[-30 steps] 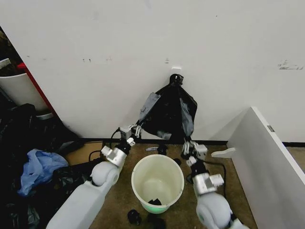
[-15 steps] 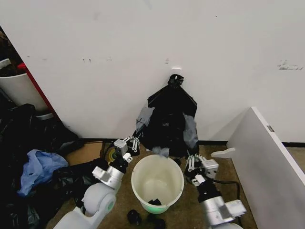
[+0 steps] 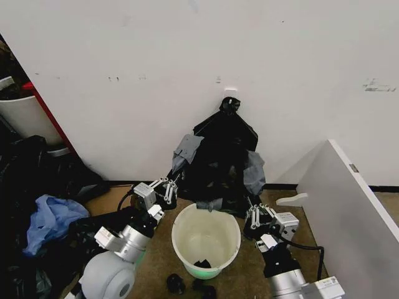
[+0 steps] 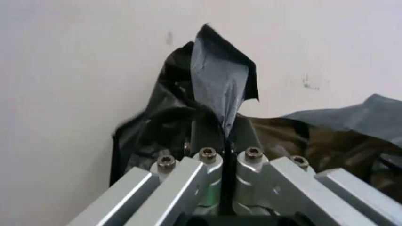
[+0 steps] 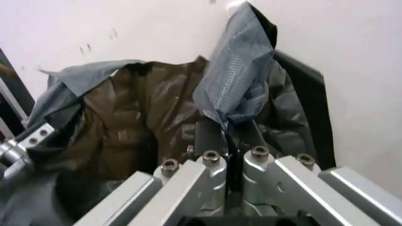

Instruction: Place the garbage bag over the trash bin.

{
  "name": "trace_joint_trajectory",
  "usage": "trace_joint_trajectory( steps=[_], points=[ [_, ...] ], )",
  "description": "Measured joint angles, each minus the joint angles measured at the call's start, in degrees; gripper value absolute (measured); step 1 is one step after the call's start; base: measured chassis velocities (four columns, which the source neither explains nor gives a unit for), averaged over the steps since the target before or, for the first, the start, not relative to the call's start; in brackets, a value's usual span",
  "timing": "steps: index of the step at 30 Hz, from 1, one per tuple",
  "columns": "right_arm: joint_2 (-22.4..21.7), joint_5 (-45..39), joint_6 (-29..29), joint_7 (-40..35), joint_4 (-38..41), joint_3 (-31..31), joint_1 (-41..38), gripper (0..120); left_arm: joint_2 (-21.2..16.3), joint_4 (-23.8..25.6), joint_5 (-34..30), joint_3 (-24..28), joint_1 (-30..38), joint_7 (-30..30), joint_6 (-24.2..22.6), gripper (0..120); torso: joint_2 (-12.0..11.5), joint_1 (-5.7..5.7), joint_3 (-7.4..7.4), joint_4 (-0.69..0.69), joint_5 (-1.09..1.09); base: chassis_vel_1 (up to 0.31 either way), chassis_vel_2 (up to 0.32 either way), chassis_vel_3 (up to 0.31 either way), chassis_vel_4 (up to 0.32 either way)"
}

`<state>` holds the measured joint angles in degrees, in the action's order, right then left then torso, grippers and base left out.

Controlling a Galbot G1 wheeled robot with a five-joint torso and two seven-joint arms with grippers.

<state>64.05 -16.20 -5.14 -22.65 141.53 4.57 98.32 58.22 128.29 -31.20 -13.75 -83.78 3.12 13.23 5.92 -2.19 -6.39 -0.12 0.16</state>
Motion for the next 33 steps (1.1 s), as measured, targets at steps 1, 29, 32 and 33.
trace_joint_trajectory(
  steps=[1,29,32,33],
  points=[
    [0.02,-0.27,0.31,-0.03,-0.43,0.03,-0.39,0,0.27,-0.57,-0.28,0.56,-0.23,-0.12,-0.15,0,-0.01,0.0,0.0,0.01,0.0,0.0,0.0,0.0,0.0],
    [-1.65,-14.94,13.42,-5.31,1.83,-0.39,-4.41,0,-0.7,9.35,-8.67,1.87,-1.28,-13.18,-13.59,0,-0.01,0.0,0.0,0.0,-0.01,0.0,0.0,0.0,0.0],
    [-1.73,-14.91,13.69,-5.49,1.82,-0.14,-4.99,0,0.22,8.89,-11.25,2.57,-1.21,-13.76,-14.31,0,-0.01,0.0,0.0,0.0,-0.01,0.0,0.0,0.0,0.0],
    [-1.81,-14.91,13.89,-5.65,1.82,-0.14,-5.0,0,0.34,8.89,-11.96,2.65,-1.18,-14.02,-14.61,0,-0.01,0.0,0.0,0.0,0.0,0.0,0.0,0.0,0.0]
  ],
)
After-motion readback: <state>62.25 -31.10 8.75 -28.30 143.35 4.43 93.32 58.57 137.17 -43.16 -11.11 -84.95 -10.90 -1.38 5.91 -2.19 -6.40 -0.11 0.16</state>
